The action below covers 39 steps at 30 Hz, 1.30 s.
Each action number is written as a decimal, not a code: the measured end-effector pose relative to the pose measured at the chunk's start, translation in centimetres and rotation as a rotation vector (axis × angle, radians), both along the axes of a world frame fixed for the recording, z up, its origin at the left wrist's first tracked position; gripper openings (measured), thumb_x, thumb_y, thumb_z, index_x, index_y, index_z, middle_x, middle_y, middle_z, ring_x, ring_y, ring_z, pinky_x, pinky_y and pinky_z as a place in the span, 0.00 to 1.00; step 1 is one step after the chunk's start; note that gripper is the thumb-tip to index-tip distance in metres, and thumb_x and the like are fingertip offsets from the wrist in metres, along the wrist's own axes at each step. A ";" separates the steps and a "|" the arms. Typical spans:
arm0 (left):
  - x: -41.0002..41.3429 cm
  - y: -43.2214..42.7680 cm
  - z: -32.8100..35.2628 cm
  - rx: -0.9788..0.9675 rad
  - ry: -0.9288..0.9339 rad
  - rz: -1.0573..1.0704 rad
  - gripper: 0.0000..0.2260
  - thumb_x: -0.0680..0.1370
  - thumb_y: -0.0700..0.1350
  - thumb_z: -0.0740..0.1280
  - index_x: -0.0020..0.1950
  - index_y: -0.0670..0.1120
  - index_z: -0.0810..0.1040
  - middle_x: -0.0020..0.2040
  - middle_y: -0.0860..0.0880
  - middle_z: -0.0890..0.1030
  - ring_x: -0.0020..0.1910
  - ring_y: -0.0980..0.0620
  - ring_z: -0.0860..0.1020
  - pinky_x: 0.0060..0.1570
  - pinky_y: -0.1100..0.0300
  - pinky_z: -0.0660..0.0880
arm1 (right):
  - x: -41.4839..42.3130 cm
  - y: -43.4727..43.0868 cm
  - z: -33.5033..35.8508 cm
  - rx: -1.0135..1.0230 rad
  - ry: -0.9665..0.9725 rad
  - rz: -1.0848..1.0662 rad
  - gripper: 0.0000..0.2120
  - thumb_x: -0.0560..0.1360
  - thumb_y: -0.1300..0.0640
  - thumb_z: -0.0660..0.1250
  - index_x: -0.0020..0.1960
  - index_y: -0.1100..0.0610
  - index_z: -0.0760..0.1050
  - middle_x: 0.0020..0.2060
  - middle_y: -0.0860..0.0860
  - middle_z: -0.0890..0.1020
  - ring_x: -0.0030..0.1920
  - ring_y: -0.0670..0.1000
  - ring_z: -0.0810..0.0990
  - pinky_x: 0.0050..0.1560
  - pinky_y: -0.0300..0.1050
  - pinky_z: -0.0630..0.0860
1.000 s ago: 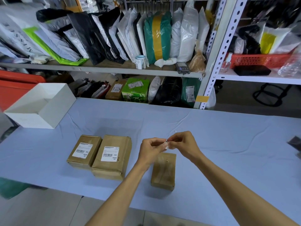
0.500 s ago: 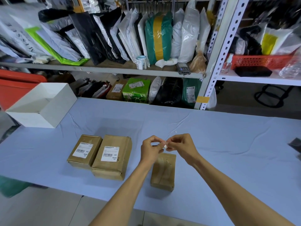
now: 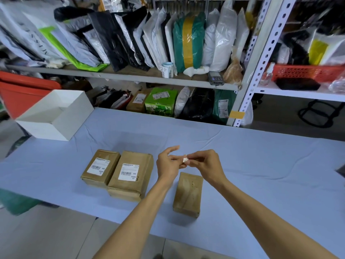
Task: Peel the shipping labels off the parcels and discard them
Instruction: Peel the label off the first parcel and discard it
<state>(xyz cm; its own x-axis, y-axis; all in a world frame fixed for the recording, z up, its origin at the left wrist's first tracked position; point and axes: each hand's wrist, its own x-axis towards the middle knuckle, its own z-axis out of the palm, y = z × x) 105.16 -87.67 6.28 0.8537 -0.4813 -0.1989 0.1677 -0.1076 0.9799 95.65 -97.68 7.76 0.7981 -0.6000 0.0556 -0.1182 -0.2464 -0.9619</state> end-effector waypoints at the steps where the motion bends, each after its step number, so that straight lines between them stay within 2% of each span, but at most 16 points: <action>1: 0.1 0.1 0.1 -0.004 0.015 -0.006 0.09 0.72 0.35 0.73 0.50 0.45 0.82 0.38 0.43 0.84 0.36 0.47 0.85 0.38 0.58 0.81 | 0.0 0.1 0.0 -0.018 0.004 0.014 0.06 0.69 0.63 0.75 0.46 0.59 0.85 0.37 0.50 0.86 0.39 0.47 0.85 0.45 0.42 0.82; 4: 0.2 0.6 0.3 -0.013 -0.012 -0.029 0.09 0.73 0.34 0.72 0.40 0.47 0.84 0.39 0.44 0.85 0.38 0.46 0.85 0.37 0.61 0.81 | 0.1 0.2 0.1 -0.065 0.024 0.023 0.04 0.70 0.59 0.76 0.44 0.58 0.86 0.35 0.50 0.86 0.37 0.48 0.85 0.43 0.46 0.83; 7: 0.0 0.9 0.4 -0.047 0.029 -0.096 0.09 0.76 0.35 0.69 0.41 0.47 0.84 0.40 0.43 0.85 0.40 0.45 0.85 0.41 0.59 0.81 | 0.1 -0.2 0.4 -0.100 0.044 0.000 0.03 0.70 0.60 0.75 0.41 0.59 0.85 0.32 0.51 0.85 0.34 0.48 0.85 0.41 0.49 0.83; 10: -0.3 0.8 0.5 -0.046 0.032 -0.136 0.05 0.74 0.37 0.71 0.42 0.46 0.84 0.40 0.44 0.86 0.40 0.46 0.85 0.42 0.59 0.81 | 0.0 -0.6 0.6 -0.110 0.048 -0.020 0.03 0.69 0.61 0.75 0.39 0.61 0.84 0.30 0.52 0.84 0.32 0.49 0.84 0.39 0.51 0.83; 13: -0.2 0.4 0.4 0.026 -0.050 -0.119 0.06 0.72 0.36 0.73 0.39 0.47 0.83 0.37 0.46 0.85 0.36 0.47 0.85 0.38 0.58 0.81 | 0.3 0.0 0.5 -0.109 0.055 -0.019 0.05 0.68 0.60 0.75 0.37 0.61 0.84 0.28 0.52 0.84 0.31 0.49 0.84 0.36 0.48 0.82; 17: 0.4 0.4 0.1 0.158 -0.127 -0.081 0.08 0.74 0.40 0.73 0.36 0.52 0.82 0.35 0.51 0.84 0.36 0.51 0.83 0.38 0.61 0.80 | 0.7 -0.2 0.4 -0.069 0.060 -0.012 0.03 0.69 0.62 0.75 0.37 0.61 0.83 0.28 0.52 0.83 0.30 0.49 0.84 0.36 0.46 0.82; 22: 0.5 0.7 -0.1 0.184 -0.166 -0.044 0.09 0.74 0.41 0.72 0.36 0.53 0.81 0.35 0.51 0.84 0.35 0.52 0.82 0.38 0.60 0.79 | 0.8 0.1 -0.1 -0.043 0.031 0.055 0.02 0.72 0.63 0.74 0.42 0.62 0.82 0.31 0.51 0.84 0.32 0.49 0.84 0.37 0.42 0.82; 25: 0.5 1.2 0.1 0.144 -0.165 -0.036 0.08 0.74 0.40 0.72 0.37 0.51 0.81 0.37 0.49 0.84 0.37 0.51 0.82 0.39 0.59 0.81 | 1.0 0.5 -0.4 0.002 0.000 0.037 0.06 0.71 0.64 0.74 0.49 0.61 0.82 0.33 0.53 0.85 0.34 0.51 0.85 0.39 0.43 0.82; 29: 0.6 2.6 0.5 0.116 -0.167 0.005 0.05 0.74 0.42 0.72 0.39 0.47 0.82 0.35 0.49 0.83 0.33 0.54 0.82 0.36 0.65 0.78 | 1.7 1.2 -0.3 0.044 -0.035 0.129 0.06 0.74 0.65 0.71 0.48 0.59 0.85 0.37 0.50 0.86 0.40 0.48 0.86 0.42 0.39 0.81; 33: 1.3 4.8 0.4 0.135 -0.150 0.087 0.03 0.75 0.42 0.71 0.42 0.43 0.82 0.38 0.47 0.84 0.35 0.53 0.83 0.40 0.60 0.81 | 3.2 3.1 -0.4 0.036 0.012 0.244 0.07 0.76 0.65 0.68 0.49 0.59 0.84 0.40 0.51 0.86 0.42 0.49 0.85 0.47 0.41 0.82; 35: 1.7 6.4 0.4 0.122 -0.110 0.125 0.02 0.75 0.40 0.71 0.43 0.42 0.82 0.40 0.45 0.84 0.37 0.50 0.84 0.42 0.56 0.82 | 4.3 4.3 -0.4 0.043 0.034 0.266 0.04 0.73 0.65 0.71 0.47 0.62 0.84 0.39 0.53 0.86 0.41 0.50 0.85 0.45 0.41 0.81; 39: 3.3 10.9 0.3 0.110 -0.104 0.186 0.04 0.74 0.38 0.71 0.40 0.44 0.82 0.38 0.46 0.84 0.39 0.49 0.83 0.42 0.58 0.82 | 7.3 8.0 -0.1 0.000 0.090 0.301 0.02 0.71 0.67 0.73 0.41 0.62 0.83 0.34 0.52 0.84 0.35 0.45 0.83 0.39 0.35 0.76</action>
<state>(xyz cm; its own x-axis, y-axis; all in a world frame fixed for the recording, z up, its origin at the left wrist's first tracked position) 108.41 -76.75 6.55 0.9443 -0.2941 -0.1477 0.0933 -0.1912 0.9771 102.94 -89.71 7.66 0.9415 -0.3364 -0.0229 -0.1244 -0.2834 -0.9509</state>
